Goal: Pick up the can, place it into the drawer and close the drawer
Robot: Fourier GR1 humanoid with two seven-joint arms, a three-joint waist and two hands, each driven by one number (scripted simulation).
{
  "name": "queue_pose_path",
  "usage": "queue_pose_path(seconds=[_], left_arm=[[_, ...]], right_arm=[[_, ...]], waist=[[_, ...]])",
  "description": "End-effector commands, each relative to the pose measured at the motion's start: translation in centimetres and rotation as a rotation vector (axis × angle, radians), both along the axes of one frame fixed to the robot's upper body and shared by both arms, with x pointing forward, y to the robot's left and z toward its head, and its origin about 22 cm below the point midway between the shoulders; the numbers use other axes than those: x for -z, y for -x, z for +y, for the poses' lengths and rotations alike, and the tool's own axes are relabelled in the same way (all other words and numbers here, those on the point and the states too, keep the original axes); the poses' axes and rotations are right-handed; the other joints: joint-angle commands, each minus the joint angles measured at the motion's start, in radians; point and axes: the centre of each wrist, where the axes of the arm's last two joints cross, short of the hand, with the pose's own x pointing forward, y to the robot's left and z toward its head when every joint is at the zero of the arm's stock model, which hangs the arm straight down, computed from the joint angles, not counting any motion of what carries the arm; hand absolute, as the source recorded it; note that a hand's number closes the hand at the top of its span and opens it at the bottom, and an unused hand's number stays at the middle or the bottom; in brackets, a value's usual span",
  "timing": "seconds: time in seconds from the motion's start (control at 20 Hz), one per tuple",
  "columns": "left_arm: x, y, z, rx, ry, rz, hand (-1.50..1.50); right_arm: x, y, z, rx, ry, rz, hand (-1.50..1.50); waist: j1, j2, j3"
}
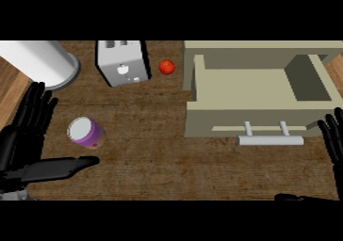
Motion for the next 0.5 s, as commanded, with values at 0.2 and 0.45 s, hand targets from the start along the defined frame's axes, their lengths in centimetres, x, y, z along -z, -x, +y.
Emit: queue_pose_path(seconds=[0.2, 0.45], left_arm=[[3.4, -2.8, 0.9, 0.007, -0.006, 0.016, -1.50], [6.3, -2.4, 0.4, -0.008, 0.003, 0.027, -1.50]], right_arm=[[0.3, 0.3, -0.5, 0.005, 0.005, 0.000, -1.50], [0.2, -0.2, -1.7, -0.005, -0.010, -0.004, -1.50]], waist=[[-0.001, 0.001, 0.000], [0.000, 0.001, 0.000]])
